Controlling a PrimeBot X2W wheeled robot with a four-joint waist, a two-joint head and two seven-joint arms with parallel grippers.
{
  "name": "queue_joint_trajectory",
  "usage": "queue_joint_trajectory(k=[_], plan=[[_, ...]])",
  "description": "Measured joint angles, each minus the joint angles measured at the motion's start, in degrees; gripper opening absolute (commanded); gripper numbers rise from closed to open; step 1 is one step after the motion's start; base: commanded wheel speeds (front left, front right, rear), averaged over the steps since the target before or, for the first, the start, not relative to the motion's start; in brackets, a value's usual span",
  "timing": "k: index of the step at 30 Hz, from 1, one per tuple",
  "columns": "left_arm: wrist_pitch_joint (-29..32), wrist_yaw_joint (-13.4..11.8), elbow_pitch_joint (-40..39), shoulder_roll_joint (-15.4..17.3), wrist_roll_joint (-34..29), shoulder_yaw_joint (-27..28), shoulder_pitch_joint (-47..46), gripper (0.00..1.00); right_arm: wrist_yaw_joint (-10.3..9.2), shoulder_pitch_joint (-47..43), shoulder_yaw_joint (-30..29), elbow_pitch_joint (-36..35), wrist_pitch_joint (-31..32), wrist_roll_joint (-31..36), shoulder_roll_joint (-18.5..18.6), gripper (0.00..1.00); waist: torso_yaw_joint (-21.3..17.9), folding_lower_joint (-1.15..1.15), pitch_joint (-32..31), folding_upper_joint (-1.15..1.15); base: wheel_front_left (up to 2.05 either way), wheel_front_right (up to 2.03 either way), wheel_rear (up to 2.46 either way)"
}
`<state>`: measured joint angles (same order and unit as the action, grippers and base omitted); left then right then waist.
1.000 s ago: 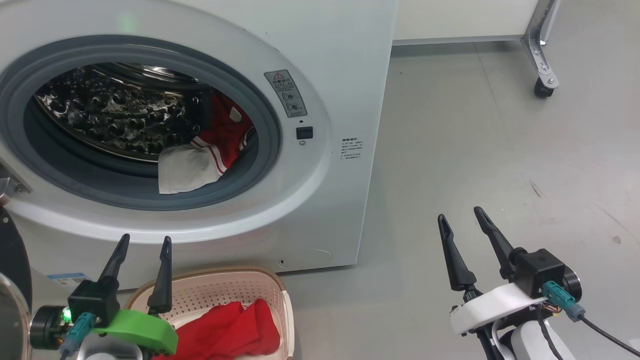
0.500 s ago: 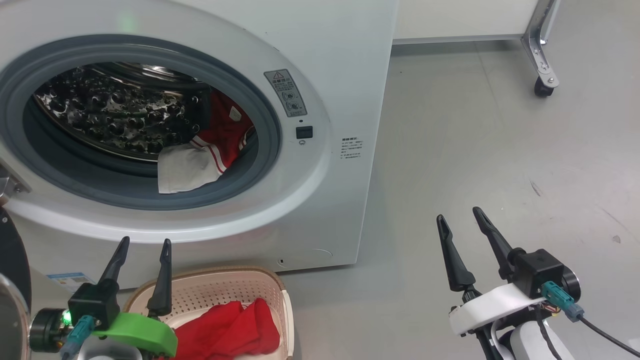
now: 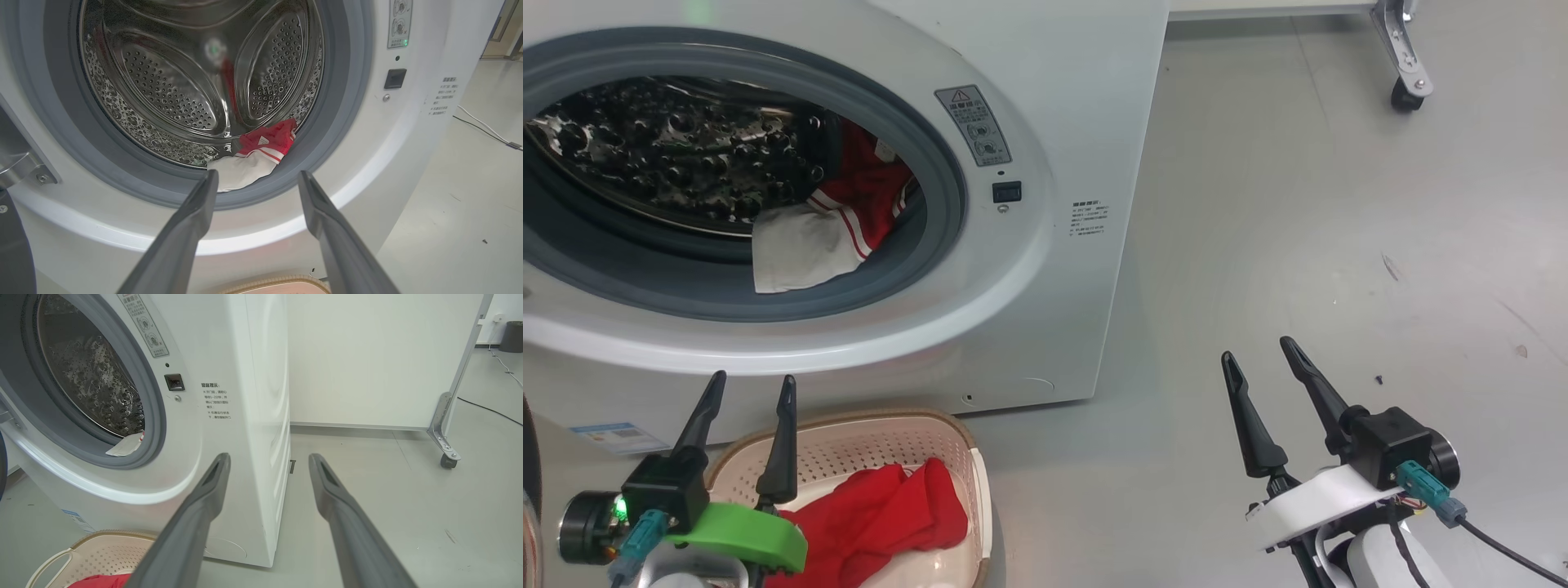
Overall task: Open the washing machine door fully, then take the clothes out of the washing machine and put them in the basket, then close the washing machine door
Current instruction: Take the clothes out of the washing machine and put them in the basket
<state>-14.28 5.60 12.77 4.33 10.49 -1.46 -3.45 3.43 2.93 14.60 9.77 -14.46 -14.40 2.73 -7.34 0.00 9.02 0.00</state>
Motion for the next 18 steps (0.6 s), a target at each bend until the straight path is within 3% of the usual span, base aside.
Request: queue_joint_trajectory(k=[6,18], plan=[[0.16,0.00,-1.26,0.45,0.05,0.38,-1.22,1.00,-0.01,0.18,0.34,-0.85,0.00,0.23,0.00,1.00,-0.85,0.00,3.35,0.00,0.00,0.00,0.00],[4.88,0.77,-3.45,3.93,-0.33,-0.96,-12.22,1.00,-0.12,4.26,1.67,-2.31,0.00,0.67,-0.02,1.00,-3.26,0.00,11.32,0.00,0.00,0.00,0.00]])
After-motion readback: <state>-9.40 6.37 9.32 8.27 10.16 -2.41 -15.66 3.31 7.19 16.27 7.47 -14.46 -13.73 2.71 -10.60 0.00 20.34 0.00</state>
